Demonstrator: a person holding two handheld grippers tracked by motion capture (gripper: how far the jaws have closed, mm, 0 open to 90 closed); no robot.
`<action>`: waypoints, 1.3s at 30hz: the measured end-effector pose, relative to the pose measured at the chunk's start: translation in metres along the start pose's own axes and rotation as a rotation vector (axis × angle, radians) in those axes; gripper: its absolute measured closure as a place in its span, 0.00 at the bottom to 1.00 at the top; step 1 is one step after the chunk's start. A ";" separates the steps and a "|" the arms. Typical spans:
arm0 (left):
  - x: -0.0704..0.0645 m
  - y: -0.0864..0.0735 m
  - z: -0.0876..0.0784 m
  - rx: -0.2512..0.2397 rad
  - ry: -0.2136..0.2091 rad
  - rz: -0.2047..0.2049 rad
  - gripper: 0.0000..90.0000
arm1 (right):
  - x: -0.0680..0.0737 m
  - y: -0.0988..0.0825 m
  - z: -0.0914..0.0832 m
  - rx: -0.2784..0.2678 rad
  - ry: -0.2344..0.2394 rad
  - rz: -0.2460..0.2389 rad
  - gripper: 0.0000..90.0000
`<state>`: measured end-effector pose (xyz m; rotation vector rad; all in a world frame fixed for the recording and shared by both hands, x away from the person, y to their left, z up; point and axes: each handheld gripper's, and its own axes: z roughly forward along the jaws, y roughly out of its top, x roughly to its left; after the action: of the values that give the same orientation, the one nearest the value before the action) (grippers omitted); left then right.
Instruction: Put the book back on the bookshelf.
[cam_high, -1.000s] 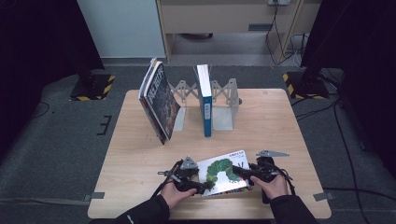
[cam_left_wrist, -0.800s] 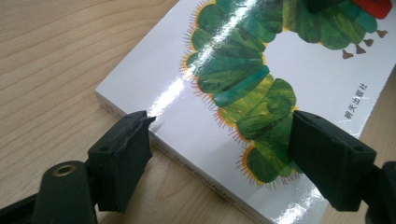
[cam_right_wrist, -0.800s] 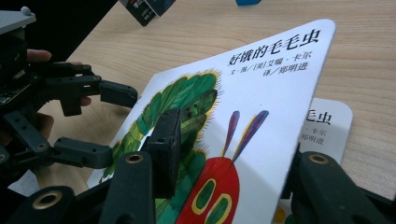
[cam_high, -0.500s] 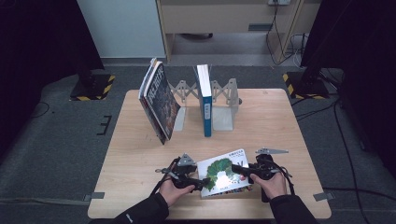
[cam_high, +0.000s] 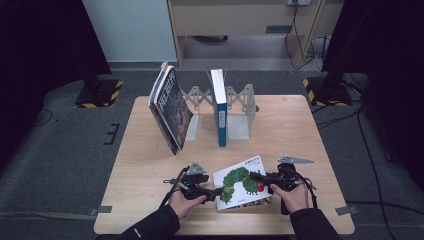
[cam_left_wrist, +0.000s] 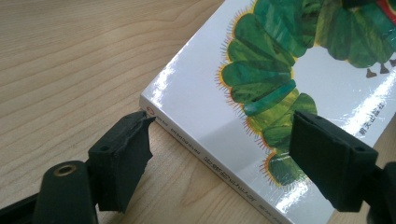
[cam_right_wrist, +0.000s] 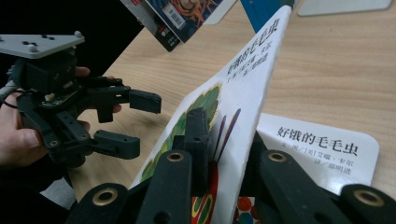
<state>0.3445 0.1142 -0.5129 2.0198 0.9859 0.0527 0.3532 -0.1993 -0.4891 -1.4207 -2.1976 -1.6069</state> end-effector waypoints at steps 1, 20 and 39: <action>0.000 0.000 0.000 -0.001 -0.005 -0.004 0.22 | 0.000 0.000 -0.001 -0.004 0.002 -0.002 0.90; -0.002 -0.004 0.014 0.020 -0.033 -0.016 0.18 | 0.006 0.005 -0.007 -0.042 0.030 -0.062 0.93; 0.002 -0.004 0.024 0.013 -0.098 -0.018 0.09 | 0.002 0.003 -0.007 -0.042 0.022 -0.059 0.93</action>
<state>0.3519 0.1003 -0.5316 2.0058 0.9442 -0.0620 0.3506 -0.2035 -0.4824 -1.3541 -2.2269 -1.6881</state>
